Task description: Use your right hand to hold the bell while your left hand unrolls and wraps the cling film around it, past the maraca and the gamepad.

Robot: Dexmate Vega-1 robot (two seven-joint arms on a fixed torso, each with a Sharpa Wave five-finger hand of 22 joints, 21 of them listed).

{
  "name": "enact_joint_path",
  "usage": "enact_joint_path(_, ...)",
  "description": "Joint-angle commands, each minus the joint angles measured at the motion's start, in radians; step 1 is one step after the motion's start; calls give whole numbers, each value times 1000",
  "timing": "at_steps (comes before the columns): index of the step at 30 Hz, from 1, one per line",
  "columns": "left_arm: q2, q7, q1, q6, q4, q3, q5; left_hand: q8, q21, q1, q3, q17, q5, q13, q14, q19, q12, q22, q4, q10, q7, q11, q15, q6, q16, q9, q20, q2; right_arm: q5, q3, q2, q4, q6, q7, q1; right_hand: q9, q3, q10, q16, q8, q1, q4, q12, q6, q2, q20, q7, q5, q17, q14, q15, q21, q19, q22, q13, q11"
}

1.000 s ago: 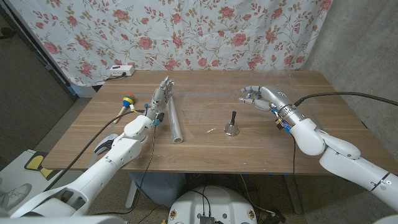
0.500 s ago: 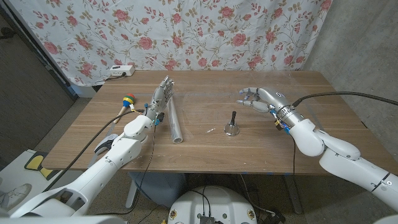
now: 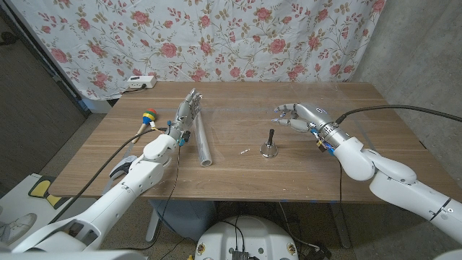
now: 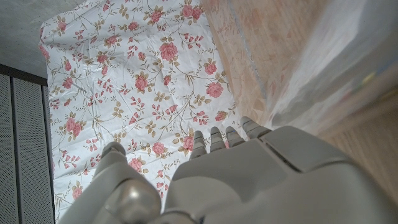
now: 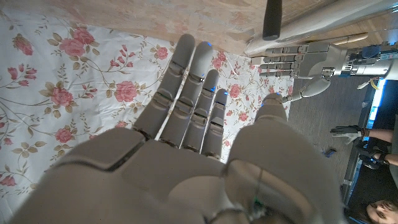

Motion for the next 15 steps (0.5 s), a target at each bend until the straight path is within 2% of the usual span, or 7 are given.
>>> enact_joint_path(1,1,1,2,0,-3,-1,-1,1,5,4,-2,5,2,3,-3,-3,-3,4,0,6,-3,0,5,3,-4,5,2,7,-20,-19,-8,-11,-4,33,16,4,11,-5,-13,1,17,-6,-8,5,1,-5,-1,0,-3,14,-86,14,5,0,-4,-16)
enact_joint_path(4,0,0,2,-3,-1,0,1,0,5,4,-2,5,3,3,-3,-3,-3,4,0,6,-3,1,5,2,-4,5,2,7,-27,-27,-9,-13,-5,40,19,4,13,-2,-22,0,21,-7,-10,2,1,-6,-5,0,-8,19,-86,19,7,-1,-7,-24)
enact_joint_path(15,-2,3,8,-3,-3,0,-2,0,5,4,-3,5,3,3,-3,-3,-3,4,0,7,-2,1,5,2,-4,5,2,8,-71,-51,-15,-35,-34,70,26,5,17,11,-31,2,31,-9,-9,6,-2,-8,-4,0,-9,33,-86,30,9,-1,-12,-20)
